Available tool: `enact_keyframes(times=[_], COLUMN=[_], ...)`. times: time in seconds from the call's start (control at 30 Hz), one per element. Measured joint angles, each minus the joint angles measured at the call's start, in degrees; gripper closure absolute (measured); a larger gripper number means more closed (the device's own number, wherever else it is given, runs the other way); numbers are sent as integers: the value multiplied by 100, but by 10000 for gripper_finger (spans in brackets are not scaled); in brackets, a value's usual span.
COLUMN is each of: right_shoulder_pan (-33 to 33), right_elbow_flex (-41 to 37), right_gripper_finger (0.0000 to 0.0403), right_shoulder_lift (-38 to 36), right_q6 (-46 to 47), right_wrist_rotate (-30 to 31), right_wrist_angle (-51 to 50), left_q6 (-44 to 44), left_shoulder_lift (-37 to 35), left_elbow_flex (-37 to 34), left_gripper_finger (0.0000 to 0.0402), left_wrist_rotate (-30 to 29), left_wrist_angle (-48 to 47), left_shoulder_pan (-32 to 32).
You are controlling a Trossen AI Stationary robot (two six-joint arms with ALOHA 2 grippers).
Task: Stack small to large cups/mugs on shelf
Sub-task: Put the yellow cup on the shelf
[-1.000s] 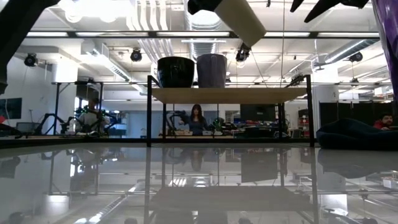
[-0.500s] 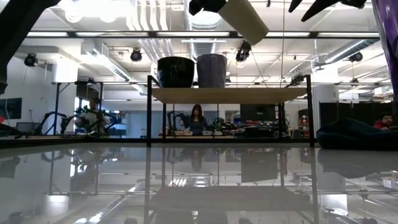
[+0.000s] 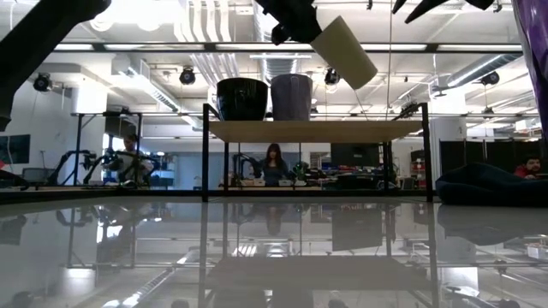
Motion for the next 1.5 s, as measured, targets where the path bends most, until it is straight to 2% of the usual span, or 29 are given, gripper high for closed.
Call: enact_keyframes(times=[0.2,0.27,0.47,0.67,0.8,1.0,1.2,1.5], right_shoulder_pan=[-432,-539,-598,-598,-600,-615,-611,-611], right_elbow_flex=[85,86,61,59,57,55,51,35], right_gripper_finger=[371,388,390,390,390,390,390,390], right_shoulder_lift=[-35,-34,-9,-77,-64,-72,-103,-70], right_q6=[-608,-771,-875,-918,-1016,-1088,-990,-785], right_wrist_rotate=[-101,-249,-472,-503,-747,-1046,-1561,-1958], right_wrist_angle=[234,314,281,250,253,217,-45,-394], left_q6=[-98,-100,-277,-426,-675,-788,-858,-1060], left_shoulder_lift=[20,24,-200,-898,-1040,-1002,-748,-473], left_elbow_flex=[16,11,11,-46,-365,-1398,-2321,-2643], left_gripper_finger=[401,401,401,401,401,401,401,401], left_wrist_rotate=[127,163,259,345,348,319,500,570], left_wrist_angle=[13,-119,-1162,-2604,-3145,-2253,-1853,-707], left_shoulder_pan=[62,55,-182,-843,-1254,-1641,-1643,-1691])
